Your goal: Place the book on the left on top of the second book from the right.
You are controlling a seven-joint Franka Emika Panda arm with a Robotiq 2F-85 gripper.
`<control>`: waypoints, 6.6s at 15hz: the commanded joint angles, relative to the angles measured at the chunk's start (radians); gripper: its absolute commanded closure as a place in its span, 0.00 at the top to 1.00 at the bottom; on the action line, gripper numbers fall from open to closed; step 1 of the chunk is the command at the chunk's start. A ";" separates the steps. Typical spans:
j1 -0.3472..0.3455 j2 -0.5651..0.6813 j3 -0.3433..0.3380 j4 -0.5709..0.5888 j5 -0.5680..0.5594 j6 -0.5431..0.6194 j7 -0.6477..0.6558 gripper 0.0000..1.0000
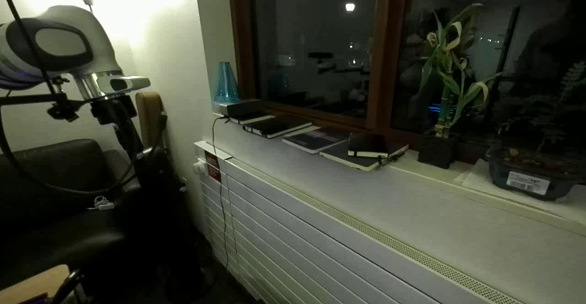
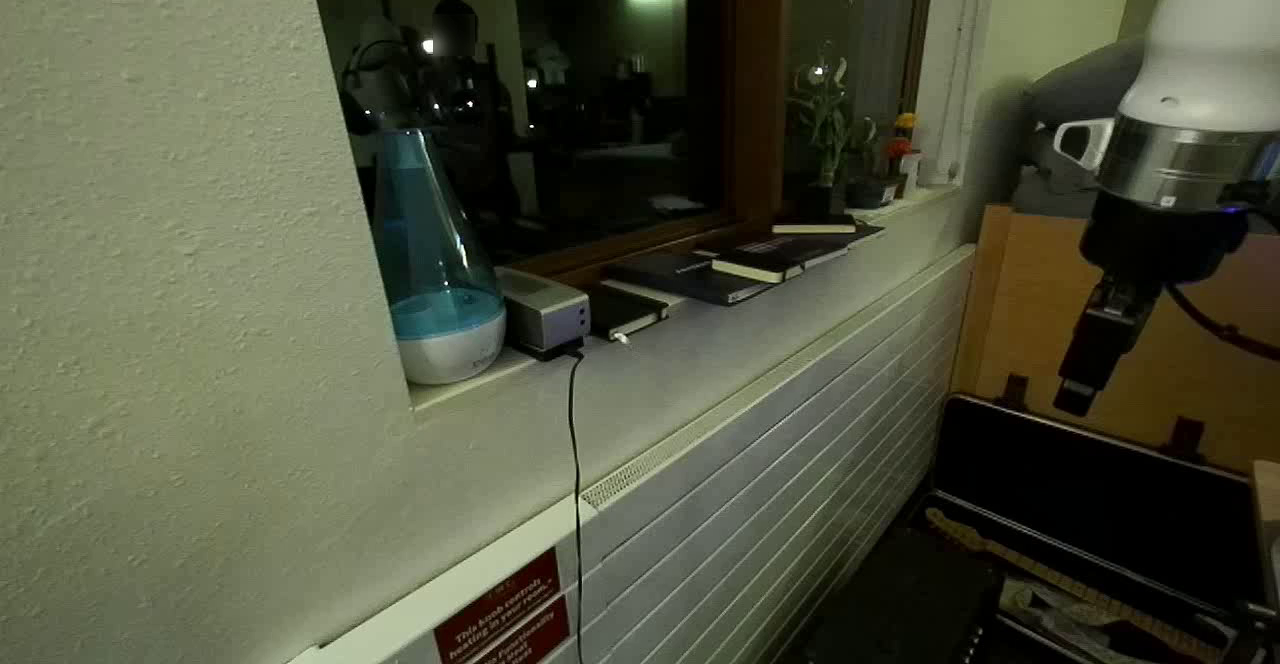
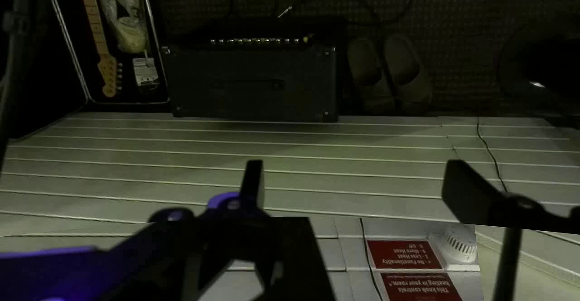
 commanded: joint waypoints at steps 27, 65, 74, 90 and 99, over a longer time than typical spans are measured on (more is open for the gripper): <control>0.021 0.006 -0.021 0.001 -0.016 -0.002 0.012 1.00; 0.088 0.652 0.098 0.450 -1.273 -0.149 0.528 1.00; 0.253 0.908 -0.069 0.658 -1.541 -0.307 0.577 1.00; 0.257 1.008 -0.105 0.831 -1.689 -0.112 0.479 1.00; 0.244 1.008 -0.142 0.860 -1.689 -0.010 0.378 1.00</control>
